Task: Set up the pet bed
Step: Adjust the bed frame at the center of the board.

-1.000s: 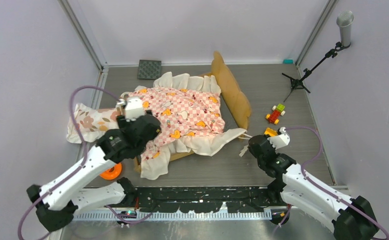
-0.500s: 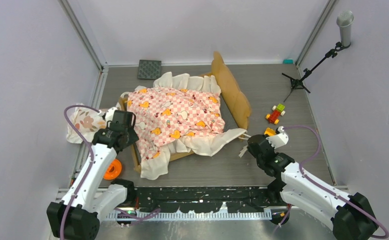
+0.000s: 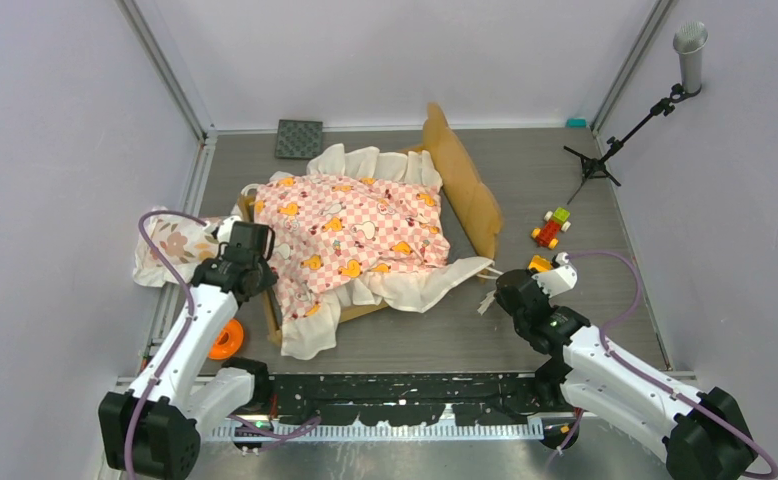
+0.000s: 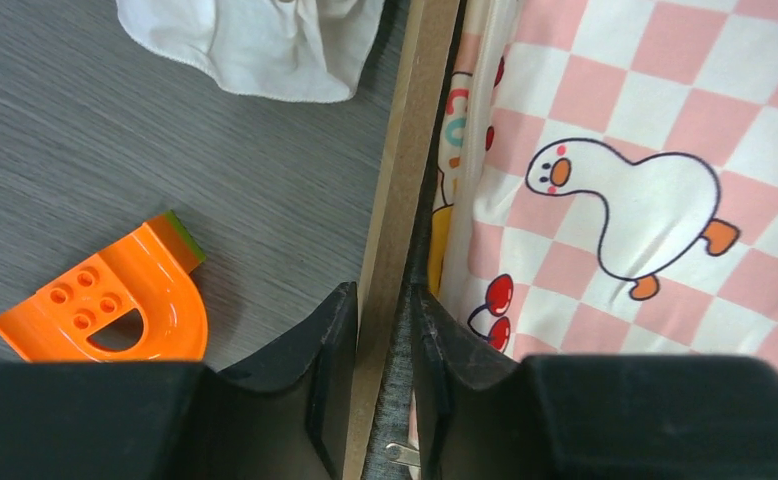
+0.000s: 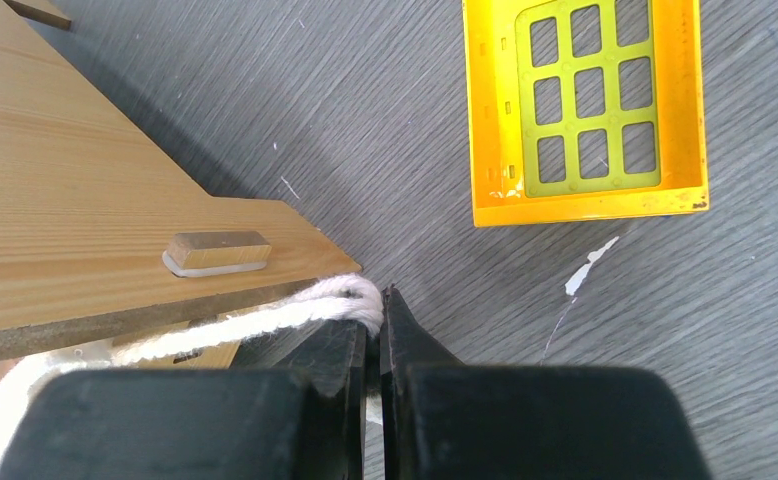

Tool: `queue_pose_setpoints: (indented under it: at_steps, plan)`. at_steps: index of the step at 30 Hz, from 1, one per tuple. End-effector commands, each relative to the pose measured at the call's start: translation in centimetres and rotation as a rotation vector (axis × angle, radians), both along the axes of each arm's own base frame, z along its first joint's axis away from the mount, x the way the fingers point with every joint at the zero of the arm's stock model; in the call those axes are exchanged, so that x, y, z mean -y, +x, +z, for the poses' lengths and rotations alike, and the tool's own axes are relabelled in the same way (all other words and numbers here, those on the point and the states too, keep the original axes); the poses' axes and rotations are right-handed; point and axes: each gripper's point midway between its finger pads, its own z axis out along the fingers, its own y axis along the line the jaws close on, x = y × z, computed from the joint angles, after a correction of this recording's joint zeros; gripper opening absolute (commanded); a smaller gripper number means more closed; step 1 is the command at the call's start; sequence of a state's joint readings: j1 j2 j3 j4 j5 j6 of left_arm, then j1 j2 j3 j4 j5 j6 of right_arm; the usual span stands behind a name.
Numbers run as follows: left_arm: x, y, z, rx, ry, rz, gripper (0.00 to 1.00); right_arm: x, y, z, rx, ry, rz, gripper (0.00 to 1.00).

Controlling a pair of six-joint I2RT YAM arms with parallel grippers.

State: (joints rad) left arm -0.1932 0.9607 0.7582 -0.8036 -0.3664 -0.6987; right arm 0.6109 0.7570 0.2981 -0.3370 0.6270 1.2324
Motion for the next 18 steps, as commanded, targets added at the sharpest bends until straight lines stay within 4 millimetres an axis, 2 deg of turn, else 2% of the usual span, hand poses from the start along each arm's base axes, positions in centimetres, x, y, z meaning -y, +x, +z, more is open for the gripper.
queue_pose_setpoints:
  at_steps: [1, 5, 8, 12, 18]
  plan:
    - [-0.3, 0.2, -0.3, 0.018, 0.003, 0.019, 0.28, 0.4, 0.7, 0.9, 0.046, 0.0, -0.032, 0.01]
    - [-0.4, 0.1, -1.1, 0.004, 0.008, 0.025, 0.28, 0.4, 0.6, 1.0, 0.047, 0.002, -0.03, 0.01]
    - [-0.2, 0.8, -1.6, 0.006, 0.001, 0.01, 0.2, 0.5, 0.6, 1.0, 0.05, 0.001, -0.033, 0.01]
    - [0.3, 2.7, -1.4, 0.032, -0.004, -0.014, 0.0, 0.6, 0.6, 0.9, 0.052, -0.002, -0.038, 0.01]
    - [0.6, 6.5, 0.2, 0.071, 0.013, -0.022, 0.0, 1.5, 0.6, 0.6, 0.064, -0.009, -0.089, 0.01]
